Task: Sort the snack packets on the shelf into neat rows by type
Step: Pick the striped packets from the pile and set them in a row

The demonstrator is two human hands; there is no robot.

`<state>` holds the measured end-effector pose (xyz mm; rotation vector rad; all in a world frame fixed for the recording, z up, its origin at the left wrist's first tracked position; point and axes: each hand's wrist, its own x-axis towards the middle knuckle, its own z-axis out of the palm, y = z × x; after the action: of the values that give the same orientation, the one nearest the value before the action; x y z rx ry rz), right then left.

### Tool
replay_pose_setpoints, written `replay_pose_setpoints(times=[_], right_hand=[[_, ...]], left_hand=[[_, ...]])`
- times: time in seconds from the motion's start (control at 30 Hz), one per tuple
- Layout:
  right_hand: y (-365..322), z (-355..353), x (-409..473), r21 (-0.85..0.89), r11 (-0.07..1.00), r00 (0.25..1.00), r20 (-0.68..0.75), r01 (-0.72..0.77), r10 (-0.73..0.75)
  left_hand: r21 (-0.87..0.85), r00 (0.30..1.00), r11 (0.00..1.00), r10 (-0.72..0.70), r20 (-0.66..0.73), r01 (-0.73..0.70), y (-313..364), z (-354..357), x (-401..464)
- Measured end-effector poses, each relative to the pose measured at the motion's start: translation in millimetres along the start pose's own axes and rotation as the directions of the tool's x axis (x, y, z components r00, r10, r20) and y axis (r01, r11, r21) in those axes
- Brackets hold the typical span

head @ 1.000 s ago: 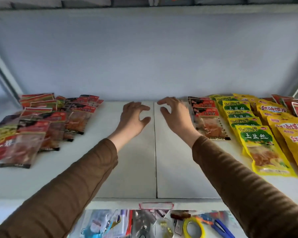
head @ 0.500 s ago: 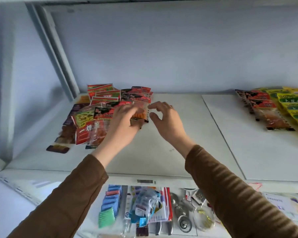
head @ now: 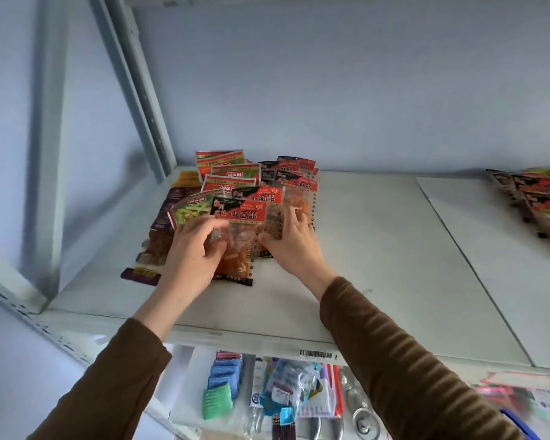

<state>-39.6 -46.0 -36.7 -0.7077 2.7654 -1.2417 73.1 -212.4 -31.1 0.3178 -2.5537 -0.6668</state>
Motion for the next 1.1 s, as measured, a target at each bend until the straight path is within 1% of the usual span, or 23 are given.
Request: replay_pose_setpoints(times=[0.1,0.17,0.2,0.27,0.3,0.33,0.37,0.4,0.47,0.53,0.6,0.67,0.7,0.73,0.77,0.8,0.87,0.9,0.97,1.07,1.1], right_hand=[[-3.0,7.5,3.6,0.090,0.995,0.998,-0.050,-0.035,0.039],[-7.1,10.5,6.8,0.264,0.961,0.992,-0.080,-0.077,0.102],[-9.6,12.0,7.8,0.386,0.917,0.984,-0.091,-0.104,0.150],[-14.3,14.7,10.3,0.621,0.769,0.964,-0.084,-0.148,0.254],[-15.9,16.1,12.3,0.699,0.693,0.952,-0.059,-0.176,0.301],[-17.2,17.2,14.4,0.741,0.639,0.942,-0.028,-0.204,0.333],[-18.8,18.6,15.9,0.755,0.616,0.937,-0.004,-0.226,0.349],[-20.7,20.9,16.6,0.749,0.617,0.937,0.012,-0.240,0.349],[-24.8,27.2,16.5,0.712,0.664,0.947,0.005,-0.229,0.321],[-27.0,32.6,15.6,0.684,0.706,0.954,-0.050,-0.182,0.295],[-29.4,28.7,13.1,0.693,0.711,0.959,-0.103,-0.120,0.262],[-31.0,15.0,10.4,0.707,0.707,0.970,-0.161,-0.015,0.182],[-30.9,6.5,8.8,0.710,0.703,0.974,-0.189,0.045,0.128],[-30.1,-2.2,7.9,0.720,0.687,0.975,-0.207,0.101,0.075],[-29.7,-10.1,7.3,0.740,0.658,0.977,-0.213,0.142,0.029],[-29.0,-17.4,7.3,0.767,0.620,0.978,-0.208,0.164,-0.002],[-30.8,-25.2,7.0,0.823,0.545,0.985,-0.165,0.161,-0.043],[-32.7,-25.0,6.3,0.841,0.520,0.989,-0.142,0.147,-0.051],[-34.3,-20.9,8.0,0.854,0.507,0.992,-0.120,0.115,-0.023],[-27.4,-24.5,19.2,0.816,0.575,0.994,-0.105,0.061,0.042],[-21.8,-30.5,24.7,0.778,0.628,0.989,-0.114,0.033,0.089]], left_hand=[[0.002,1.000,1.000,-0.005,0.018,0.004,-10.6,4.2,-4.0],[0.034,0.999,0.999,0.036,0.014,-0.037,-14.3,9.2,-3.8],[0.050,0.998,0.997,0.060,0.011,-0.061,-15.5,11.7,-3.0],[0.072,0.995,0.992,0.099,0.008,-0.099,-17.0,16.2,-1.0],[0.080,0.993,0.990,0.114,0.009,-0.114,-17.4,18.1,-0.7],[0.085,0.992,0.988,0.126,0.007,-0.126,-17.4,20.0,-0.3],[0.083,0.990,0.987,0.140,0.004,-0.139,-17.2,21.7,0.1],[0.075,0.988,0.985,0.155,0.000,-0.154,-16.5,23.2,0.0],[0.048,0.981,0.980,0.193,0.000,-0.193,-14.3,24.9,-0.9],[0.004,0.974,0.974,0.225,0.002,-0.225,-12.1,24.9,-0.7],[-0.107,0.978,0.972,0.209,-0.026,-0.211,-10.3,22.4,0.8],[-0.266,0.989,0.954,0.120,-0.085,-0.138,-9.1,17.2,4.9],[-0.351,0.994,0.933,0.054,-0.091,-0.083,-6.9,13.1,8.7],[-0.447,0.998,0.895,-0.015,-0.063,-0.015,-3.4,8.6,14.3],[-0.553,0.997,0.831,-0.074,0.000,0.061,1.4,3.1,20.4],[-0.659,0.990,0.738,-0.107,0.094,0.143,7.8,-1.3,27.9],[-0.784,0.954,0.549,-0.097,0.284,0.289,17.5,-3.8,40.8],[-0.798,0.937,0.507,-0.062,0.344,0.327,21.3,-1.2,45.9],[-0.806,0.925,0.487,-0.011,0.379,0.336,28.6,8.1,49.3],[-0.844,0.919,0.373,-0.075,0.387,0.386,30.0,20.0,49.6],[-0.850,0.920,0.355,-0.097,0.379,0.388,28.8,20.3,50.4]])
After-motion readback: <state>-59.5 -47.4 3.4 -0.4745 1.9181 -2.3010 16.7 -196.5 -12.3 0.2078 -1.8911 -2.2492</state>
